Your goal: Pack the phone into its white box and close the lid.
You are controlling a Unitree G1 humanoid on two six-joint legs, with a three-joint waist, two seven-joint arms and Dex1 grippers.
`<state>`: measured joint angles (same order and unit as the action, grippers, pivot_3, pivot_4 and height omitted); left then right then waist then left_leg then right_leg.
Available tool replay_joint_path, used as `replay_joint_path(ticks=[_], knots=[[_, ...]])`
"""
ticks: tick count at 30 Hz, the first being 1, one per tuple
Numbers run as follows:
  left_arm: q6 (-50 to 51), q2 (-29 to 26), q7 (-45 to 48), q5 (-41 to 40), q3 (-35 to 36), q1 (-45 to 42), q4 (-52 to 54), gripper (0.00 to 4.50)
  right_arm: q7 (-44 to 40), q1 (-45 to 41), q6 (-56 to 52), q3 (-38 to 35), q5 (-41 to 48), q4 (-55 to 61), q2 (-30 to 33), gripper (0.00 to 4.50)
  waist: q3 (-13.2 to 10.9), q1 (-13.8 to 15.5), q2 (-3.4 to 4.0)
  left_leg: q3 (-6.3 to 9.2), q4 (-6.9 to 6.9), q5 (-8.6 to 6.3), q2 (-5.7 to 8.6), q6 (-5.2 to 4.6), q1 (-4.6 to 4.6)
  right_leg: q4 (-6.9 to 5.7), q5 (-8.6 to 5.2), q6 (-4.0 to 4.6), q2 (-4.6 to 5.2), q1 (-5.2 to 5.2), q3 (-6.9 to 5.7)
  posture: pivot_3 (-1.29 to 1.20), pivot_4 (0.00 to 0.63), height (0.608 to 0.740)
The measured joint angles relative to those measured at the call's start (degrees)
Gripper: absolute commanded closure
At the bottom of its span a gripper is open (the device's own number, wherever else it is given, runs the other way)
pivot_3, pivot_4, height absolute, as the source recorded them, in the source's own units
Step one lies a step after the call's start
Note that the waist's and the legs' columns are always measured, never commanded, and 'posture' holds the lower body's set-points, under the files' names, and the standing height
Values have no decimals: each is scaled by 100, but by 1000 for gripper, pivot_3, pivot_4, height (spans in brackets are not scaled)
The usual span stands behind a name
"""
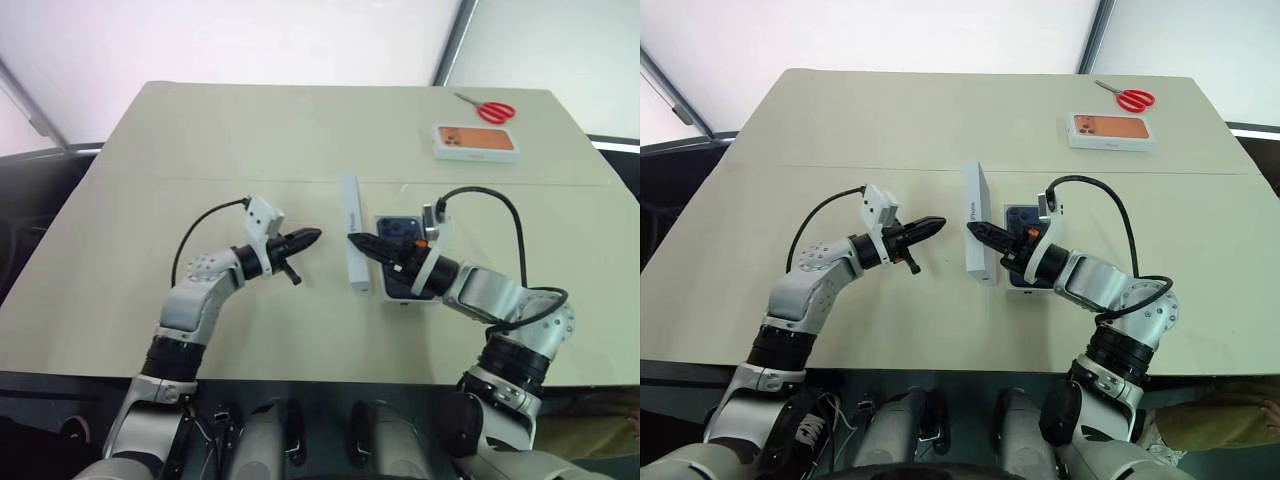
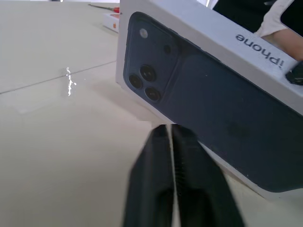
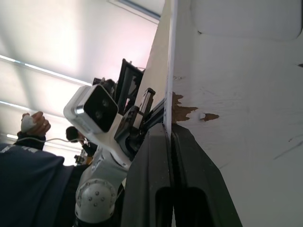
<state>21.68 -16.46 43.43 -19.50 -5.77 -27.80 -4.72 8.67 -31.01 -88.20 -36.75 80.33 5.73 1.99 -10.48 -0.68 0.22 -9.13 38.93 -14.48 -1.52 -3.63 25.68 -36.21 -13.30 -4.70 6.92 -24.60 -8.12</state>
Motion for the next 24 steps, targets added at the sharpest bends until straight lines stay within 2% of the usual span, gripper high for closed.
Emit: replay_joint_path(ticks=[3, 8, 14, 24], knots=[[-315, 288, -13, 322, -302, -117, -487, 4438, 281, 157, 281, 266, 532, -107, 279, 4500, 1, 5, -1, -1, 2, -2, 0, -4, 0, 3, 0, 0, 0, 2, 0, 0, 150, 738], [-609, 656, -76, 473, -359, -556, -1058, 4438, 679, 331, 809, 736, 1253, -265, 765, 4500, 1, -6, -1, 0, 2, -6, -4, -11, 0, 3, 0, 0, -1, 0, 1, 0, 150, 738], [-678, 981, -188, 513, -356, -691, -1264, 4438, 1467, 687, 1725, 1494, 2818, -410, 1580, 4500, 1, -9, -2, -1, 3, -13, -4, -25, 1, 4, 0, -1, 1, 1, 1, 0, 150, 738], [-417, 802, 34, 393, -226, -707, -971, 4438, 1513, 751, 2173, 1887, 3069, -364, 1671, 4500, 1, 12, -2, 0, 9, -19, -8, -37, 4, 4, 0, -1, -4, 1, 1, 0, 150, 738]])
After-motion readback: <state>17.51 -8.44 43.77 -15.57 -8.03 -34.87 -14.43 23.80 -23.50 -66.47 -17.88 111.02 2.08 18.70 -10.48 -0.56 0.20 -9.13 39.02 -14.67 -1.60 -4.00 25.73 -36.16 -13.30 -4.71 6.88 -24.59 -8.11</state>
